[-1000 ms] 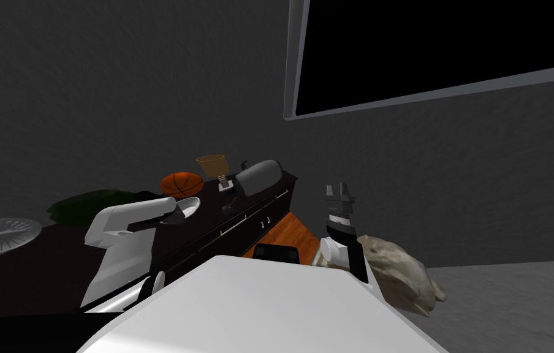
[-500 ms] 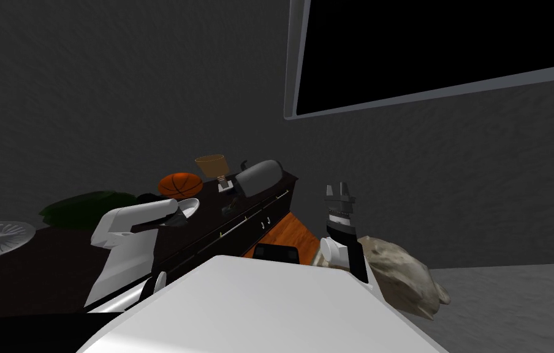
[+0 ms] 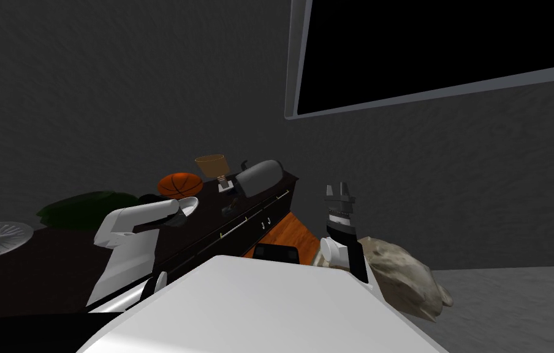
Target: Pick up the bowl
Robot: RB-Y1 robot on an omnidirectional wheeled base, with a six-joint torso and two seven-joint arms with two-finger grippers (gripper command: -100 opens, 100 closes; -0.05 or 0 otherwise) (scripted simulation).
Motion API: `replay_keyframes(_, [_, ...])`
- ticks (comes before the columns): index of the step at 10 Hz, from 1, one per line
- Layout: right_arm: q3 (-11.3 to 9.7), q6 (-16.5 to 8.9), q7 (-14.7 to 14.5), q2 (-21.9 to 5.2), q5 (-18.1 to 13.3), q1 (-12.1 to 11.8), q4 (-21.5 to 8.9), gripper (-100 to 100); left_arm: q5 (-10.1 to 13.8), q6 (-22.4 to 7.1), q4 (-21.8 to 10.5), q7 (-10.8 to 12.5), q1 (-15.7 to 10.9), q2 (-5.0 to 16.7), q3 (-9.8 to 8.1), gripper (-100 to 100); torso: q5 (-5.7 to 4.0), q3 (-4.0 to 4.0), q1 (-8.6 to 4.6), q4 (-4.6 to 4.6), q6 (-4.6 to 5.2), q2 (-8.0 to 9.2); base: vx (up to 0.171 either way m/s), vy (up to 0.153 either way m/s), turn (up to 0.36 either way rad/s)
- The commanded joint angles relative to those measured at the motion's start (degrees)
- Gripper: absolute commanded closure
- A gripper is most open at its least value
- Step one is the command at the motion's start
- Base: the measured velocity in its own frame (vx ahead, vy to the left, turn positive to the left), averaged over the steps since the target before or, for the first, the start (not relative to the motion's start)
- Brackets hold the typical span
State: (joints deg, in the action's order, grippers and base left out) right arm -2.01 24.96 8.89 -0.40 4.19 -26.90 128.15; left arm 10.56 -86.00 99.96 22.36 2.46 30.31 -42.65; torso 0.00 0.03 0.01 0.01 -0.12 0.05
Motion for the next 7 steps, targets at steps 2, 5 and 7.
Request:
replay_keyframes(2, [0.0, 0.0, 0.0, 0.0, 0.0, 0.0, 0.0, 0, 0.0, 0.0, 0.0, 0.0, 0.0, 0.0, 0.01, 100, -0.02, 0.01, -0.02, 0.01, 0.0, 0.01, 0.0, 0.0, 0.0])
replay_keyframes(5, [0.0, 0.0, 0.0, 0.0, 0.0, 0.0, 0.0, 0, 0.5, -2.6, 2.3, 0.2, 0.2, 0.6, -0.67, 100, -0.11, 0.08, -0.15, 0.05, 0.01, 0.1, -0.015, -0.017, -0.013])
replay_keyframes(7, [0.0, 0.0, 0.0, 0.0, 0.0, 0.0, 0.0, 0, 0.5, -2.3, 1.6, 0.2, -0.1, 0.7, -0.58, 0, -0.13, 0.09, -0.2, 0.06, 0.0, 0.12, -0.004, -0.006, -0.001])
